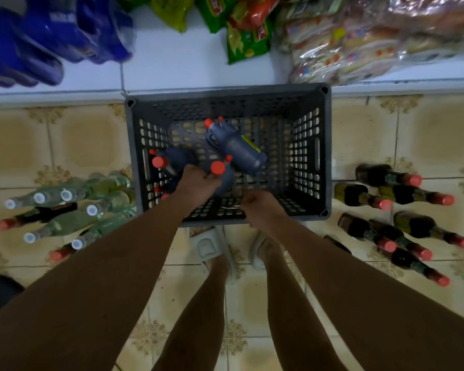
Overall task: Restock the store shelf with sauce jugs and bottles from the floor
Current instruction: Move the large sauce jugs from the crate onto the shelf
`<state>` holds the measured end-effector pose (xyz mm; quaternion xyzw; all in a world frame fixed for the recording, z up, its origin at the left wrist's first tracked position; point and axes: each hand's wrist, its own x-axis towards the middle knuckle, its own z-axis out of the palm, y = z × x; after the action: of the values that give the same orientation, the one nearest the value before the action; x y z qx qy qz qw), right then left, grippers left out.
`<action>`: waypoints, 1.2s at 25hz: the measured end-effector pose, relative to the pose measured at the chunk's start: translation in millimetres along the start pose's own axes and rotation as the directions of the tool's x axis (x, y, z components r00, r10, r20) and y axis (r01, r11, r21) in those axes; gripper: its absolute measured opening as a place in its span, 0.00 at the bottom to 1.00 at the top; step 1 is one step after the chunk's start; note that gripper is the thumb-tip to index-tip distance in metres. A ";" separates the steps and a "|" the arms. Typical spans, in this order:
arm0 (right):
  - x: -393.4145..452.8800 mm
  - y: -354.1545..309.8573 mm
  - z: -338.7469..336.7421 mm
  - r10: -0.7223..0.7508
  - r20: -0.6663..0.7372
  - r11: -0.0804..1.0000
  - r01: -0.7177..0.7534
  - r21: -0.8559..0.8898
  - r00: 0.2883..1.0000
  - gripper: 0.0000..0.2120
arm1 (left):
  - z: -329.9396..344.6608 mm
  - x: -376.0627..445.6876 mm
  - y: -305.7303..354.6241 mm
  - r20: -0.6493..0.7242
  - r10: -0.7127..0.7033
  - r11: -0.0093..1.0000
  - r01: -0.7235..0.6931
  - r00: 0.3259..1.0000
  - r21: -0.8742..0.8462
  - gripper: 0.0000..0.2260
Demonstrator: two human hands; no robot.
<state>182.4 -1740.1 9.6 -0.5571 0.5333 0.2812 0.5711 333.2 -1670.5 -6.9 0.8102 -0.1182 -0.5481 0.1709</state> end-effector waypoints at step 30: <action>-231.2 -83.1 -193.3 -0.334 -0.774 0.535 0.785 0.314 0.537 0.35 | -93.9 -259.7 386.7 0.377 0.803 0.423 -0.887 0.462 0.186 0.05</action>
<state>138.1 -1876.3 287.4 -0.5370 0.5251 -0.3356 0.5685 322.3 -1911.5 402.4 0.5848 -0.6276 -0.4438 0.2592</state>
